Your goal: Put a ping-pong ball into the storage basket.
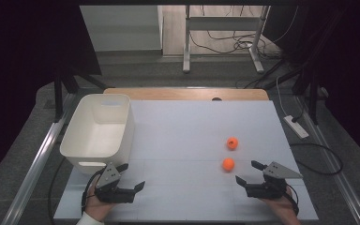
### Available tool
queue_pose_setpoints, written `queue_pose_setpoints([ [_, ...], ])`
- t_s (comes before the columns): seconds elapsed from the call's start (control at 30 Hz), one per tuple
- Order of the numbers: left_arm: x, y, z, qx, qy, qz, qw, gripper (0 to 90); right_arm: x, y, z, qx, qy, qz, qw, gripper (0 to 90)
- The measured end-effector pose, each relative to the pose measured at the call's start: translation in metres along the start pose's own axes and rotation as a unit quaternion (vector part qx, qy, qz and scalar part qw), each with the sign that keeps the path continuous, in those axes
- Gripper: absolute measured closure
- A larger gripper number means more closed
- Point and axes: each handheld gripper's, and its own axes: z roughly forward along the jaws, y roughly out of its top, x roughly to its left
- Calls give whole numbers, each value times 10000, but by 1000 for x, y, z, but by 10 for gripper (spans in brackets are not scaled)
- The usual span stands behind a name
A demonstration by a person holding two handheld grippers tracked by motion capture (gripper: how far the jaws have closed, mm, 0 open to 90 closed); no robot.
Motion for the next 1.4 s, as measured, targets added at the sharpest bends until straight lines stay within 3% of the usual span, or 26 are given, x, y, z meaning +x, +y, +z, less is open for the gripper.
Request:
queue_pose_setpoints([
  [0.63, 0, 0, -1, -22, -11, -62, 10000, 94, 1, 1, 2, -1, 9, 1, 10000, 125],
  [1.1, -1, 6, -2, -90, -42, 2, 10000, 95, 3, 1, 3, 36, -4, -17, 10000, 128],
  [1.23, -1, 7, -2, -125, -97, -81, 9998, 95, 4, 1, 2, 10, 29, -9, 10000, 128],
  [1.4, -3, 9, -2, -104, -32, -16, 9999, 95, 2, 2, 4, -13, 29, -18, 10000, 129],
])
